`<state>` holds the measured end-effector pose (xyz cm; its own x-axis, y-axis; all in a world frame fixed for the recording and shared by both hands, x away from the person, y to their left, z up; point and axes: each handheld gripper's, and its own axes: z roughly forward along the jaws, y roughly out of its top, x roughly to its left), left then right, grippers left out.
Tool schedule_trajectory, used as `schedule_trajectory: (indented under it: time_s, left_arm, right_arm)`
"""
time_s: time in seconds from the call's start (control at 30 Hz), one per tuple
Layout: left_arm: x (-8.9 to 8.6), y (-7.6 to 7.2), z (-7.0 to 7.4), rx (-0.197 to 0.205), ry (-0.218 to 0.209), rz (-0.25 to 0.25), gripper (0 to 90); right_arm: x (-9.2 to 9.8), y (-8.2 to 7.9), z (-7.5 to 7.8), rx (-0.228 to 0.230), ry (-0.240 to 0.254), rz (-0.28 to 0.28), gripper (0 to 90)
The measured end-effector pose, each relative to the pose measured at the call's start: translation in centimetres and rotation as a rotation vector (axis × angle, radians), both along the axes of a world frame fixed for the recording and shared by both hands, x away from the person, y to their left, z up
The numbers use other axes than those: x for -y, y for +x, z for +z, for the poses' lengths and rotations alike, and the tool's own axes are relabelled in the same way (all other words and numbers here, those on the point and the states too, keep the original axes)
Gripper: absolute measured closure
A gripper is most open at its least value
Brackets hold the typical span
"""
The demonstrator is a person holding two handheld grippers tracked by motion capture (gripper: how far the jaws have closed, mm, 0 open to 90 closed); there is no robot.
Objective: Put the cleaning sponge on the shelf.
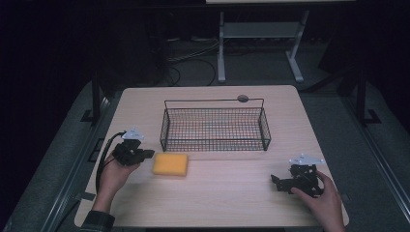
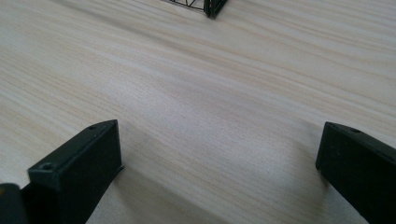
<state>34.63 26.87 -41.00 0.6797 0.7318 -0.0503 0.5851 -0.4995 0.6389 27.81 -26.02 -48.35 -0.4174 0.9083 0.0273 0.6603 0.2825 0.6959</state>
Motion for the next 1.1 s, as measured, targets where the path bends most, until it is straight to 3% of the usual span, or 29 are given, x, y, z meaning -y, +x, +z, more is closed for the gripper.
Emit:
schedule_trajectory:
  time_s: [0.5,0.83,1.1]
  left_arm:
    - [0.6,3.0,-1.4,-0.027,0.015,0.038,89.7]
    - [1.1,3.0,-1.8,-0.052,0.035,0.022,89.7]
    - [0.9,2.1,-2.0,-0.061,0.039,0.015,89.7]
  right_arm:
    - [0.0,0.0,0.0,0.0,0.0,0.0,0.0]
    - [0.0,0.0,0.0,0.001,0.0,0.0,0.0]
    - [0.0,0.0,0.0,0.001,0.0,0.0,0.0]
